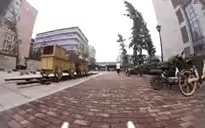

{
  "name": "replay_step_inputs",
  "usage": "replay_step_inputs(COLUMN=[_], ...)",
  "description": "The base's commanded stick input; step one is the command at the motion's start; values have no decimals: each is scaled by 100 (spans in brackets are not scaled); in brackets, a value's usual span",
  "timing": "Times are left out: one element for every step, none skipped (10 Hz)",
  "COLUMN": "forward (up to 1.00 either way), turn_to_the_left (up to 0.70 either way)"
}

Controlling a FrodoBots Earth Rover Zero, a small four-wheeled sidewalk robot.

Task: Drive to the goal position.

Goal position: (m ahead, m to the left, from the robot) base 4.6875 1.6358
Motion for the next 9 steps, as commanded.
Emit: replay_step_inputs(forward=[45,45,45,45,45,45,45,45,45], turn_to_the_left=[0,0,0,0,0,0,0,0,0])
